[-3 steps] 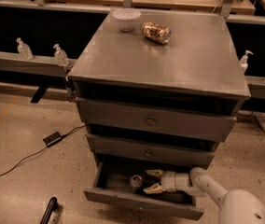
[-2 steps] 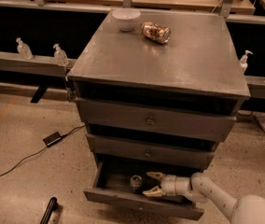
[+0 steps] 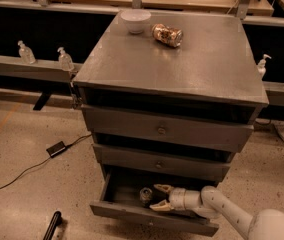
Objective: Pick 7up can from bottom drawer and place on counter
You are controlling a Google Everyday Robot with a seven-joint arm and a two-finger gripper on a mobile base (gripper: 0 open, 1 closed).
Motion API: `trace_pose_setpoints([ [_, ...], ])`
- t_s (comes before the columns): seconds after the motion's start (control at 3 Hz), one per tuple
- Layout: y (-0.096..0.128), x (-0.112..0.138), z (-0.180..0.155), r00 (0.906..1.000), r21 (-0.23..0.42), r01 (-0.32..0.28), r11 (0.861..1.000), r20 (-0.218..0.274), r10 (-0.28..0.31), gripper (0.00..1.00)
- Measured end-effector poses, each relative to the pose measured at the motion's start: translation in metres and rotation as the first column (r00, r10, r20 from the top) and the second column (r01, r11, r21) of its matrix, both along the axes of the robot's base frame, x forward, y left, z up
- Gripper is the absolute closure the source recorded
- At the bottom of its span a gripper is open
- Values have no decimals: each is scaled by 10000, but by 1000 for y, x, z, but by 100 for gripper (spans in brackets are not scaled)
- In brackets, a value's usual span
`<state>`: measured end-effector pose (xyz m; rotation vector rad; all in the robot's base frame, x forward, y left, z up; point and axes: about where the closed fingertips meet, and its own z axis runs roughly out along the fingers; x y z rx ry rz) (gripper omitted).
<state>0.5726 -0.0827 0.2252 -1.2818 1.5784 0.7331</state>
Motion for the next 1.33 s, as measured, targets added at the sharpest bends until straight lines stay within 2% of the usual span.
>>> trace_pose_setpoints([
  [0.67,-1,27,-10,9977,-119,458,9989,508,-452,41],
  [1.0,2,33,-18,9969,-21,596,9982,509,-594,41],
  [1.33,8,34,-26,9982,74,504,9987,310,-506,41],
])
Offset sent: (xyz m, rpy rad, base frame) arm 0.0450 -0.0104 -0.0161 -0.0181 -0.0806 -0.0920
